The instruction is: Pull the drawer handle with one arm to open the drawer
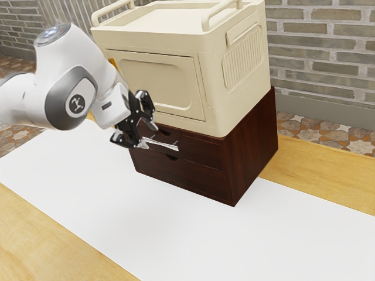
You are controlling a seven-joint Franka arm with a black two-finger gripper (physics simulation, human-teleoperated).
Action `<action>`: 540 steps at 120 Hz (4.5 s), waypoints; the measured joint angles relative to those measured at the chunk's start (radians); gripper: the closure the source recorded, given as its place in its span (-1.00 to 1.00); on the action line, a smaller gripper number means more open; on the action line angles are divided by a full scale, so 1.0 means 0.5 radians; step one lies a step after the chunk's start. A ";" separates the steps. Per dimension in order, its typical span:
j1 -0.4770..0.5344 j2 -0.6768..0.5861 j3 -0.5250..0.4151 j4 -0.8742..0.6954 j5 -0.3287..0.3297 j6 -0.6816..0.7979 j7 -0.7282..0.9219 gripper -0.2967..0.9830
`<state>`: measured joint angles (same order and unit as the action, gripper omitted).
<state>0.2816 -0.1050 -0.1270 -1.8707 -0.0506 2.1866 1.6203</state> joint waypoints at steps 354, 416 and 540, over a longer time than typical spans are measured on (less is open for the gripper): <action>0.007 -0.456 0.008 -0.669 -0.030 0.254 -0.024 0.38; 0.008 -0.595 0.008 -0.812 -0.034 0.242 -0.030 0.39; 0.007 -0.994 0.030 -1.097 -0.032 0.077 -0.032 0.40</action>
<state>0.2850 -0.6019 -0.1122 -2.4193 -0.0665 2.2251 1.6043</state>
